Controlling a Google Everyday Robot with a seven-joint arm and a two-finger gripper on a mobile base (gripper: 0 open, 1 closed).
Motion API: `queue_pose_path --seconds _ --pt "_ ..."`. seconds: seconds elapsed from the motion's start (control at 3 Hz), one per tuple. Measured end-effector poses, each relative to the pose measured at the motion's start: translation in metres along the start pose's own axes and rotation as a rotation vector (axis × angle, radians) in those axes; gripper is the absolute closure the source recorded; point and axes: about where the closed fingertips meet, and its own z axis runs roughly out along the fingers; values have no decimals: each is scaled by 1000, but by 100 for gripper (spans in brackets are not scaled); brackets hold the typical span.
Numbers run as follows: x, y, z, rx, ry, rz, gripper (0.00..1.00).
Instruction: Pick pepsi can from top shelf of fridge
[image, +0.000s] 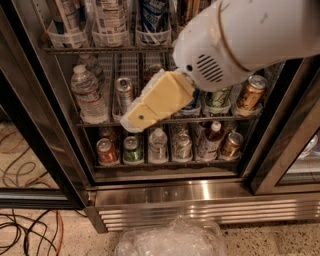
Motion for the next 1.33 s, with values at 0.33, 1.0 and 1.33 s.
queue_pose_path --seconds 0.33,1.0,1.33 --pt "2 -14 26 19 -63 170 0" --pt "-4 -29 38 99 -137 420 0" --pt "-4 -29 38 99 -137 420 0"
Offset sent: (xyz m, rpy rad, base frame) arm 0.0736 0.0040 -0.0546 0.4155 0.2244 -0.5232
